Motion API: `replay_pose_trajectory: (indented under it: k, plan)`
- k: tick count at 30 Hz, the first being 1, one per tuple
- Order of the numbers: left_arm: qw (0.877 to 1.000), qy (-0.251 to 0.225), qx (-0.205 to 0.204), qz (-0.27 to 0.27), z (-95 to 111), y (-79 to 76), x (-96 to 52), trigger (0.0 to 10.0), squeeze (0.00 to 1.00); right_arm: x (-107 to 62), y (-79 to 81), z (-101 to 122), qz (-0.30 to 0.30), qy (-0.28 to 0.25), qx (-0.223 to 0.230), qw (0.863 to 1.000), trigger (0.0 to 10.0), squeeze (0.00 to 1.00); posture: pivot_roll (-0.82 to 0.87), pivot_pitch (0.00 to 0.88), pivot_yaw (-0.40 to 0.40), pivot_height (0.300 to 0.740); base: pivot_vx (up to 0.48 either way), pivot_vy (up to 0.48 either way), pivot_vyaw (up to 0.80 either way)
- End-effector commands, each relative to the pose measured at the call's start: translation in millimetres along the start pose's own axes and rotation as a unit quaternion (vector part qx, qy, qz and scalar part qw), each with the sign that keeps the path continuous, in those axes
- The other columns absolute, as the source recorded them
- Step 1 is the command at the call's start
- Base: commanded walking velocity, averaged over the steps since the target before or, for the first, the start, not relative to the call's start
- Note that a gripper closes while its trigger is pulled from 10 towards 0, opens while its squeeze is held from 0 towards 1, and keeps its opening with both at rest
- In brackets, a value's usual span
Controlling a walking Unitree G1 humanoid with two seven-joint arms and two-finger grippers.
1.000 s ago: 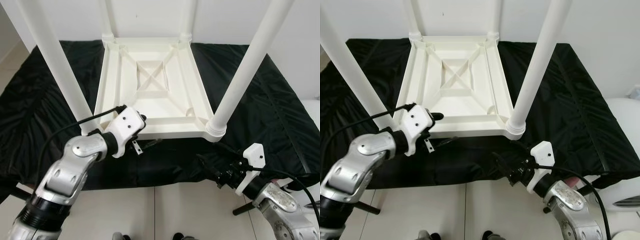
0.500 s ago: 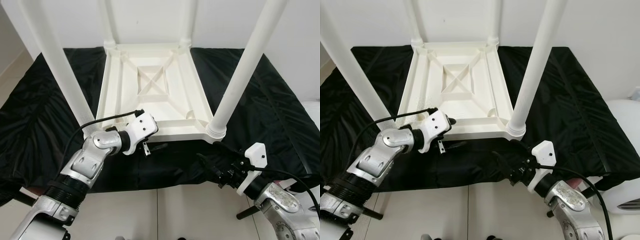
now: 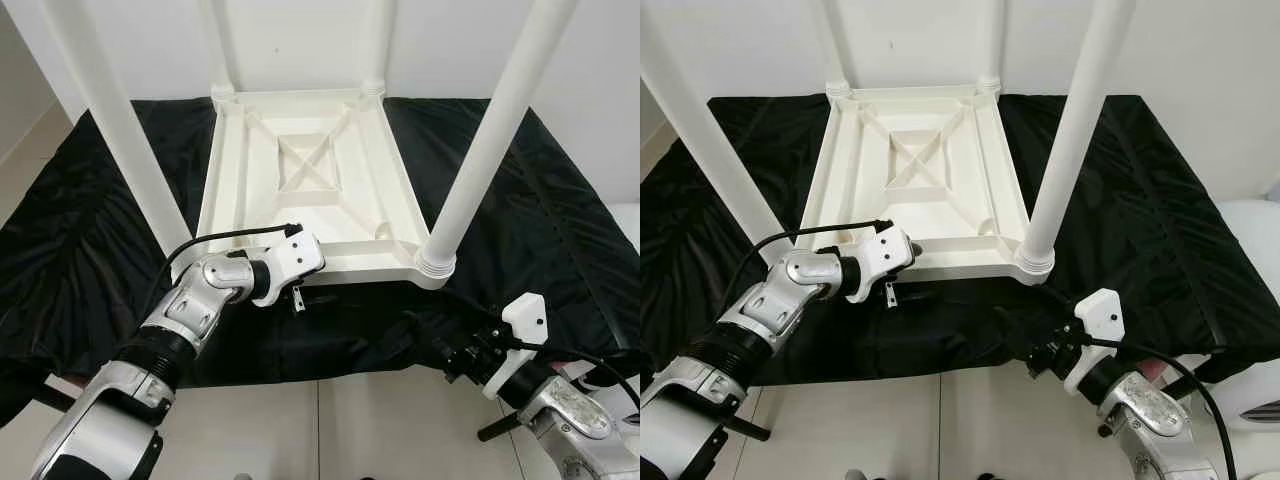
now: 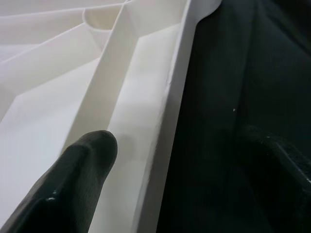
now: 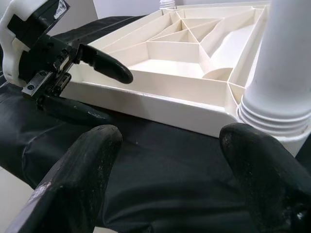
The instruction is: Building children table
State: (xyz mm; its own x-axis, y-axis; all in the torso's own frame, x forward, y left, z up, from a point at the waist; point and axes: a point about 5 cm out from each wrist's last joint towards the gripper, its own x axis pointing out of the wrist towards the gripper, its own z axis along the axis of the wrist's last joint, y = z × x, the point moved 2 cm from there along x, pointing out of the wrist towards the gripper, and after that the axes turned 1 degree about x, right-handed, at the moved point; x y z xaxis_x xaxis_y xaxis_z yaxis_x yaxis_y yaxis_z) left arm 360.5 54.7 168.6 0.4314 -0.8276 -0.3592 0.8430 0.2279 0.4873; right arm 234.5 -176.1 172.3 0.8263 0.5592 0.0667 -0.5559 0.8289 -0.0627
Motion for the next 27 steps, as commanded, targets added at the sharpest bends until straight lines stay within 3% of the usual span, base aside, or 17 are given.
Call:
replay_pose_trajectory:
  k: [1,11,21,27]
  plan:
    - [1.000,0.012,0.008,-0.018,-4.3,-2.8,2.8,10.0,0.00,-1.5,2.8,-0.5,0.000,0.003,0.003,1.000,10.0,0.00,-0.14,0.182,0.098,0.740,0.000,0.000,0.00]
    - [0.997,0.019,-0.006,-0.072,-4.6,-8.8,20.0,10.0,0.00,-3.2,4.9,-0.4,-0.004,0.006,0.006,1.000,10.0,0.00,-0.14,0.195,0.101,0.740,0.000,0.000,0.00]
    - [0.995,0.022,-0.045,-0.088,-4.4,-2.4,23.9,10.0,0.00,-4.7,-9.9,2.6,-0.073,-0.009,-0.017,0.997,10.0,0.00,-0.14,0.202,0.111,0.740,0.000,0.000,0.00]
    - [0.993,0.016,-0.060,-0.102,-2.6,-1.6,23.5,10.0,0.00,-5.3,-9.3,1.8,-0.076,-0.008,-0.015,0.997,10.0,0.00,-0.15,0.201,0.118,0.740,0.000,0.000,0.00]
